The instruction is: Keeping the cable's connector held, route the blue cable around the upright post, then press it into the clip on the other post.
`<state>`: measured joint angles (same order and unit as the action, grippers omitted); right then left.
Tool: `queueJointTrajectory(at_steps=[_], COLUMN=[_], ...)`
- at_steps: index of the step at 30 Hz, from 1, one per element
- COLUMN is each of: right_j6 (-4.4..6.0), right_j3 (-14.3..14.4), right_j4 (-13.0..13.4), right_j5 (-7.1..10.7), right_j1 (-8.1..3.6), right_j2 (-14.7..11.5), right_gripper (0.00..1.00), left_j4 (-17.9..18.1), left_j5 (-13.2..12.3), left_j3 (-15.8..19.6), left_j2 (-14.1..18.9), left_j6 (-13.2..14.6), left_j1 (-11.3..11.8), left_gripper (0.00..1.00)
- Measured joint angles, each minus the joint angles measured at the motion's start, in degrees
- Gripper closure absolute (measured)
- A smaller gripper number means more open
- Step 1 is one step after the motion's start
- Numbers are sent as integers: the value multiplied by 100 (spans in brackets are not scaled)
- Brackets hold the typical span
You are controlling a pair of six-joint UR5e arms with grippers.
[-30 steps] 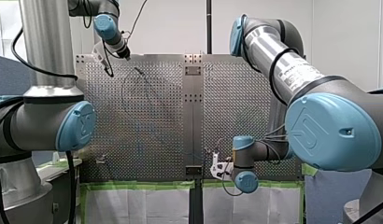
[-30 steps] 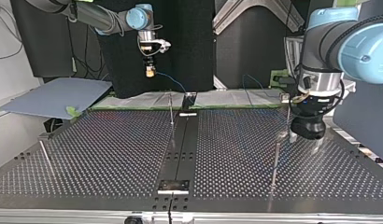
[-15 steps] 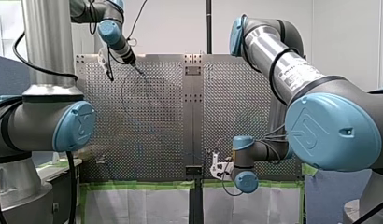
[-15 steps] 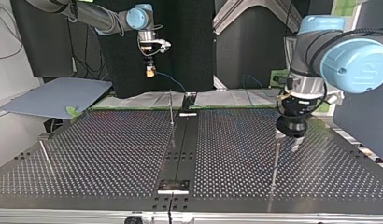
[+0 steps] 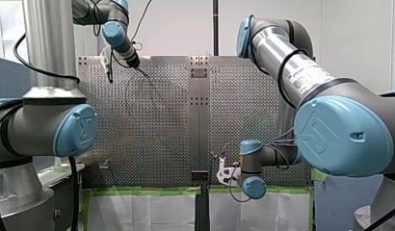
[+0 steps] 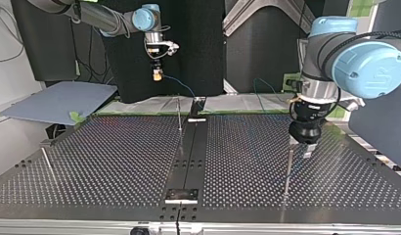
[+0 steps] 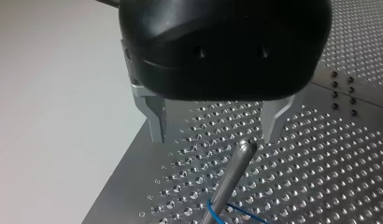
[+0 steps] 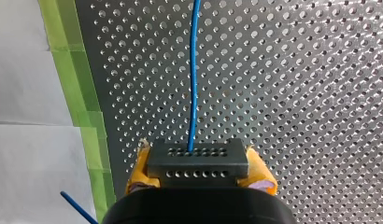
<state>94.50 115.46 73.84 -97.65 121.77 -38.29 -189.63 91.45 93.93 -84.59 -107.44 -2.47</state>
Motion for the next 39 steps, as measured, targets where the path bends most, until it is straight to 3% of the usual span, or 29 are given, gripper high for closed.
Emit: queueJointTrajectory(at_steps=[7, 14, 34, 39], right_j6=[0, 0, 1, 2], right_j3=[0, 0, 0, 0], right_j4=[4, 13, 24, 7], right_j5=[0, 0, 29, 49], right_j1=[1, 1, 1, -3], right_j2=[0, 1, 1, 1], right_gripper=[100, 100, 100, 100], left_j4=[-55, -182, -183, -121], left_j5=[160, 361, 324, 221], left_j3=[0, 0, 0, 0], left_j2=[-6, -16, -65, -64], left_j6=[364, 407, 423, 540], left_j1=[0, -9, -51, -110], left_gripper=[1, 1, 1, 1])
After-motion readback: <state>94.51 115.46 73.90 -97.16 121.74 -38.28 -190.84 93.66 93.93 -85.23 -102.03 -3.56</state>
